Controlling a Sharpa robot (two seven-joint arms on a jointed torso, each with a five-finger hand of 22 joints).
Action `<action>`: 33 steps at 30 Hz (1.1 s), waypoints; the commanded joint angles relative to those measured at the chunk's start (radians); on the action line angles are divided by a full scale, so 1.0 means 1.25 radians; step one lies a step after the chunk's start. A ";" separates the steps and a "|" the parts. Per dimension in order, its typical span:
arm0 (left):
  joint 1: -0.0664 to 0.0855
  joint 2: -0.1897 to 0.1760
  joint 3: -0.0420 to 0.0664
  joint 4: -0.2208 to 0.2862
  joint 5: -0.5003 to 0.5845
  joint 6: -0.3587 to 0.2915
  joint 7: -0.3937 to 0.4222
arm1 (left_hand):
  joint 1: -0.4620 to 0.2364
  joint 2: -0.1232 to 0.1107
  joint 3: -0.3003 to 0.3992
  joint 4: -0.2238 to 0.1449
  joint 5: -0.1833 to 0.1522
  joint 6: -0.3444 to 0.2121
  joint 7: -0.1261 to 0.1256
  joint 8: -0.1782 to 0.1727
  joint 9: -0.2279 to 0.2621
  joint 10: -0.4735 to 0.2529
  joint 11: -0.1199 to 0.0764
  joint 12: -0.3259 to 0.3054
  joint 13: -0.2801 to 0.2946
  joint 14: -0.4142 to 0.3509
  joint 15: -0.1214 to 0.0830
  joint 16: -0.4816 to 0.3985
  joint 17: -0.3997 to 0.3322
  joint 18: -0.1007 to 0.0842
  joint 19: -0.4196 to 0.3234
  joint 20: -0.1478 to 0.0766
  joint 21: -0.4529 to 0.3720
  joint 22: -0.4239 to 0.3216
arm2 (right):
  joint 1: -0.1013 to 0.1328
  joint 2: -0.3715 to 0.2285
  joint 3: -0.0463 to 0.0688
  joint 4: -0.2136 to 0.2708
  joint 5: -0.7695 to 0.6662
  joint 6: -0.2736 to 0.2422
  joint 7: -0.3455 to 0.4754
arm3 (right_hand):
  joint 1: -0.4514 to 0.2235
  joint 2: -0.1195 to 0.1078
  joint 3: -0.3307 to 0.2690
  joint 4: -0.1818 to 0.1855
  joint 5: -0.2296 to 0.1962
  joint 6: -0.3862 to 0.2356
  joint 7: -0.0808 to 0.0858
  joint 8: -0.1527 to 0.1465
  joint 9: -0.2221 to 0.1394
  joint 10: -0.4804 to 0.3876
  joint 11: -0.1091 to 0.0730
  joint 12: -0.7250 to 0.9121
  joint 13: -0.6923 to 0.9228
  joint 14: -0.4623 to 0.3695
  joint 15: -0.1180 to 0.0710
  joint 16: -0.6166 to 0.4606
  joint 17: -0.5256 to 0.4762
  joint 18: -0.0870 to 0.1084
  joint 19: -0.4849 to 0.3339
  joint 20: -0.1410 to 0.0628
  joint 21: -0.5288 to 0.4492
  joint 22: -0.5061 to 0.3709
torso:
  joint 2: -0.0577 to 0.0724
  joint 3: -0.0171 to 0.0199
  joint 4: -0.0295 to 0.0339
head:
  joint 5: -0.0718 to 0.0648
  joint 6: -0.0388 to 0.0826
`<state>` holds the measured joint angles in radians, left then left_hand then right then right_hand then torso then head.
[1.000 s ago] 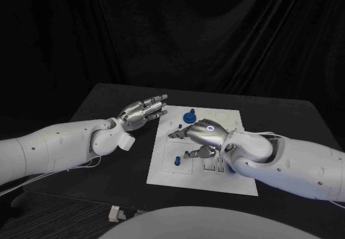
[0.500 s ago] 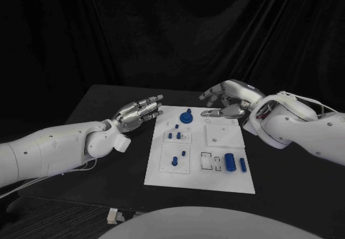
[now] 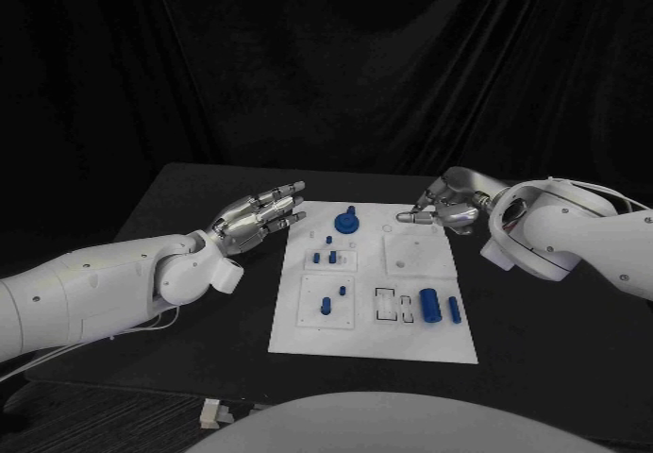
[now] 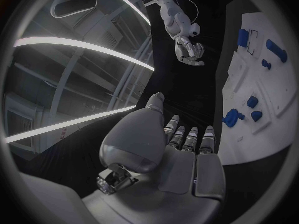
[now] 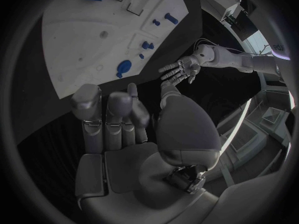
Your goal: Assemble the parts on the task board
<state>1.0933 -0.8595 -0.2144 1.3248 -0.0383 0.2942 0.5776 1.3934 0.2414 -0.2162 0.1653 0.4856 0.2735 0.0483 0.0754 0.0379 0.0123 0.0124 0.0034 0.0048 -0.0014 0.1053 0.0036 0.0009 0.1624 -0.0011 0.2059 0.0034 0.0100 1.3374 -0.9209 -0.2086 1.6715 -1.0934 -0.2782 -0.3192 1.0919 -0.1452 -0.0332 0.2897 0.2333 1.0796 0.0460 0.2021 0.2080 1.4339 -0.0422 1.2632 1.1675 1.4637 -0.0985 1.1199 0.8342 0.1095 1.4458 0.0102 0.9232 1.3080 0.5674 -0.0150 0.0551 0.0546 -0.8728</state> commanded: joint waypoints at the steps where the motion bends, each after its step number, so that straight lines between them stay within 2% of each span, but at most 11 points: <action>1: -0.001 0.001 0.001 0.001 0.004 0.002 0.017 | 0.000 0.004 0.000 -0.005 0.003 0.004 0.000 0.004 0.001 0.003 0.004 0.003 0.001 0.001 -0.001 -0.003 -0.001 0.010 0.003 0.002 -0.001 0.000 | -0.006 -0.006 0.001 0.011 -0.148 0.104 -0.126 | 0.026 -0.016 -0.003 0.004 0.008 0.030 -0.008 0.017 0.039 0.110 -0.012 0.246 0.323 0.061 -0.006 0.258 0.397 -0.029 0.033 -0.006 0.165 0.133 | 0.001 -0.0001 0.0004 | -0.004 0.000; 2: -0.001 0.001 0.001 0.001 0.004 0.002 0.018 | 0.000 0.004 0.000 -0.005 0.003 0.004 0.000 0.004 0.001 0.003 0.004 0.003 0.001 0.001 -0.001 -0.003 -0.001 0.010 0.003 0.002 -0.001 0.000 | -0.008 -0.008 0.001 0.013 -0.177 0.113 -0.135 | 0.020 -0.015 -0.003 0.003 0.008 0.045 -0.013 0.026 0.060 0.110 -0.013 0.246 0.323 0.070 -0.010 0.312 0.493 -0.038 0.043 -0.009 0.236 0.146 | 0.001 0.0000 0.0006 | -0.004 0.000; 4: -0.001 0.001 0.001 0.000 0.004 0.002 0.018 | 0.000 0.004 0.000 -0.005 0.003 0.004 0.000 0.004 0.001 0.003 0.004 0.003 0.001 0.001 -0.001 -0.003 -0.001 0.010 0.003 0.002 -0.001 0.000 | -0.011 -0.010 0.001 0.017 -0.228 0.136 -0.152 | 0.009 -0.019 -0.004 0.003 0.004 0.060 -0.018 0.034 0.074 0.110 -0.014 0.246 0.323 0.079 -0.013 0.342 0.550 -0.044 0.049 -0.010 0.277 0.154 | 0.000 0.0000 0.0006 | -0.005 0.000; 6: -0.001 0.001 0.001 0.000 0.004 0.002 0.017 | 0.000 0.004 0.000 -0.005 0.003 0.004 0.000 0.004 0.001 0.003 0.004 0.003 0.001 0.001 -0.001 -0.003 -0.001 0.010 0.003 0.002 -0.001 0.000 | -0.014 -0.012 0.001 0.021 -0.268 0.167 -0.170 | -0.002 -0.023 -0.005 0.004 -0.005 0.068 -0.019 0.035 0.090 0.110 -0.008 0.246 0.323 0.085 -0.014 0.360 0.588 -0.052 0.056 -0.013 0.328 0.164 | 0.000 -0.0001 0.0007 | -0.005 0.000; 9: -0.001 0.002 0.001 0.000 0.004 0.003 0.017 | 0.000 0.004 0.000 -0.005 0.003 0.004 0.000 0.004 0.001 0.003 0.004 0.003 0.001 0.001 -0.001 -0.003 -0.001 0.010 0.003 0.002 -0.001 0.000 | -0.019 -0.017 0.001 0.028 -0.303 0.221 -0.192 | -0.036 -0.023 -0.005 0.005 -0.014 0.086 -0.019 0.035 0.103 0.110 0.005 0.246 0.323 0.086 -0.012 0.361 0.589 -0.062 0.067 -0.011 0.387 0.177 | 0.001 -0.0002 0.0009 | -0.006 0.000; 10: -0.001 0.002 0.001 0.000 0.004 0.003 0.016 | 0.000 0.005 0.000 -0.005 0.004 0.005 0.001 0.005 0.001 0.004 0.004 0.003 0.001 0.001 0.000 -0.003 -0.001 0.010 0.003 0.003 -0.001 0.000 | -0.021 -0.018 0.001 0.030 -0.309 0.233 -0.196 | -0.046 -0.020 -0.004 0.003 -0.018 0.089 -0.016 0.034 0.107 0.110 0.003 0.246 0.323 0.086 -0.012 0.361 0.589 -0.063 0.068 -0.010 0.394 0.178 | 0.001 -0.0003 0.0008 | -0.006 0.000; 11: -0.001 0.002 0.001 0.000 0.004 0.003 0.016 | 0.000 0.005 0.000 -0.005 0.004 0.005 0.001 0.005 0.001 0.004 0.004 0.003 0.001 0.001 0.000 -0.003 -0.001 0.010 0.003 0.003 -0.001 0.000 | -0.022 -0.020 0.000 0.032 -0.315 0.247 -0.201 | -0.059 -0.018 -0.002 0.006 -0.022 0.102 -0.018 0.038 0.114 0.110 0.004 0.246 0.323 0.086 -0.012 0.361 0.589 -0.065 0.069 -0.009 0.406 0.181 | 0.001 -0.0003 0.0008 | -0.006 0.000; 18: -0.001 0.006 0.001 -0.004 0.004 0.005 0.016 | 0.000 0.005 0.000 -0.005 0.004 0.005 0.001 0.005 0.001 0.004 0.004 0.003 0.001 0.001 0.000 -0.003 -0.001 0.010 0.003 0.003 -0.001 0.000 | -0.035 -0.025 0.000 0.040 -0.331 0.321 -0.221 | -0.095 -0.010 0.005 0.005 -0.047 0.144 -0.030 0.057 0.156 0.110 -0.008 0.246 0.323 0.086 -0.019 0.361 0.589 -0.070 0.074 -0.014 0.436 0.187 | 0.001 -0.0002 0.0007 | -0.010 0.000; 20: -0.001 0.007 0.001 -0.004 0.004 0.004 0.018 | 0.000 0.005 0.000 -0.005 0.004 0.005 0.001 0.005 0.001 0.004 0.004 0.003 0.001 0.001 0.000 -0.003 -0.001 0.010 0.003 0.003 -0.001 0.000 | -0.040 -0.024 0.000 0.039 -0.333 0.338 -0.225 | -0.118 -0.011 0.003 0.006 -0.060 0.166 -0.039 0.069 0.176 0.110 -0.017 0.246 0.323 0.082 -0.026 0.354 0.574 -0.069 0.073 -0.019 0.437 0.186 | 0.001 -0.0001 0.0007 | -0.012 0.000; 25: -0.001 0.008 0.001 -0.005 0.004 0.004 0.020 | 0.001 0.006 0.001 -0.005 0.005 0.007 0.002 0.006 0.001 0.005 0.005 0.004 0.002 0.001 0.000 -0.003 -0.001 0.010 0.003 0.003 -0.001 0.000 | -0.054 -0.016 0.000 0.035 -0.333 0.361 -0.231 | -0.146 0.012 0.014 0.004 -0.065 0.173 -0.044 0.068 0.191 0.110 -0.022 0.246 0.323 0.083 -0.031 0.355 0.575 -0.072 0.076 -0.026 0.451 0.190 | 0.000 -0.0001 0.0007 | -0.012 0.000; 33: -0.001 0.009 0.001 -0.007 0.004 0.009 0.016 | 0.001 0.007 0.001 -0.006 0.005 0.010 0.005 0.009 0.002 0.006 0.008 0.004 0.002 0.001 0.001 -0.003 -0.001 0.010 0.003 0.003 -0.001 0.000 | -0.074 -0.002 0.000 0.027 -0.329 0.372 -0.235 | -0.149 0.018 0.018 0.002 -0.066 0.160 -0.041 0.051 0.189 0.110 -0.020 0.246 0.323 0.084 -0.031 0.358 0.583 -0.070 0.073 -0.027 0.447 0.188 | 0.001 -0.0003 0.0003 | -0.011 0.000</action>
<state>1.0932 -0.8503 -0.2144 1.3155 -0.0383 0.2947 0.5799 1.3934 0.2414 -0.2144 0.1636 0.4854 0.2792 0.0540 0.0794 0.0390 0.0162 0.0161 0.0034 0.0064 -0.0014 0.1053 0.0036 0.0015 0.1624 -0.0011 0.2059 0.0034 0.0101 1.2503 -0.9251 -0.2085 1.7066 -1.4902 0.1521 -0.5831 0.9102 -0.1262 -0.0175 0.2937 0.1579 1.2866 -0.0036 0.2699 0.4453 1.4662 -0.0597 1.5674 1.3078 1.4661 -0.1332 1.5682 1.3079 0.0309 1.4670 -0.0144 1.4863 1.3077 0.5681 -0.0151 0.0558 0.0398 -0.8728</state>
